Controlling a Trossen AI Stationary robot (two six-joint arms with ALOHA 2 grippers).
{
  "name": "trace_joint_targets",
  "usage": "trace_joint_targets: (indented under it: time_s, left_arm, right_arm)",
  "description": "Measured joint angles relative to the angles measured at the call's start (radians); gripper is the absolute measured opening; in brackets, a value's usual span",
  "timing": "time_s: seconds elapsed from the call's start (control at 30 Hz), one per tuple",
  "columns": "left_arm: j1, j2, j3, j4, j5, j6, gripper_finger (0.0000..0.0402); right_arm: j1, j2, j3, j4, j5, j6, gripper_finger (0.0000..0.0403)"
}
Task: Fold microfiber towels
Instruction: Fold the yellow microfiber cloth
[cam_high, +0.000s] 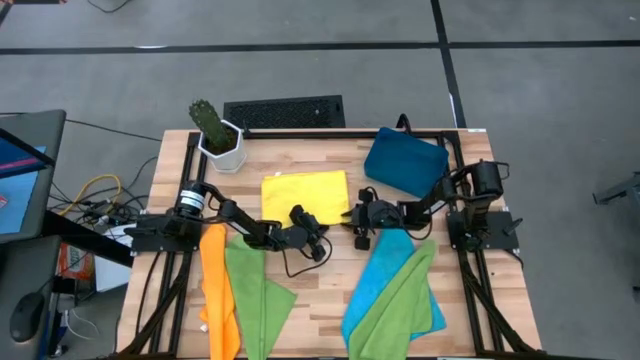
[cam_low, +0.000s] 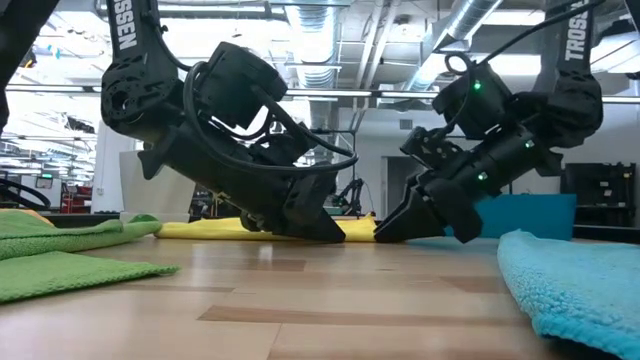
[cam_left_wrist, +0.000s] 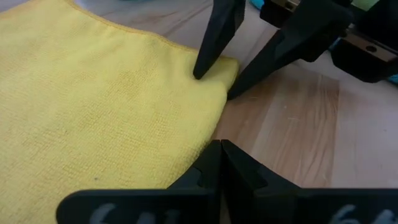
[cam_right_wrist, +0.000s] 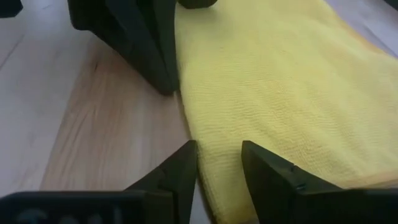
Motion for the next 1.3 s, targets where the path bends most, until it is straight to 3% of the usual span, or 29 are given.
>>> trace_joint_targets:
  time_s: [0.23, 0.4, 0.57, 0.83, 1.3]
  left_arm:
    - [-0.008, -0.097, 0.000, -0.014, 0.099, 0.054, 0.0000]
    - [-0.011, -0.181, 0.000, -0.081, 0.022, 0.115, 0.0000]
    - [-0.011, -0.161, 0.000, -0.162, -0.019, 0.062, 0.0000]
    - [-0.012, -0.067, -0.004, -0.158, -0.048, -0.024, 0.0000]
    - [-0.015, -0.064, -0.005, -0.169, -0.031, 0.004, 0.0000]
  right_arm:
    - [0.005, -0.002, 0.000, -0.017, 0.005, 0.011, 0.0090]
    - [0.016, 0.000, 0.000, -0.016, 0.014, 0.015, 0.0042]
    - [0.035, -0.001, -0.002, -0.013, 0.030, 0.015, 0.0013]
    - [0.040, -0.081, -0.010, -0.090, 0.039, 0.020, 0.0056]
    - [0.040, -0.258, -0.009, -0.352, 0.036, -0.050, 0.0139]
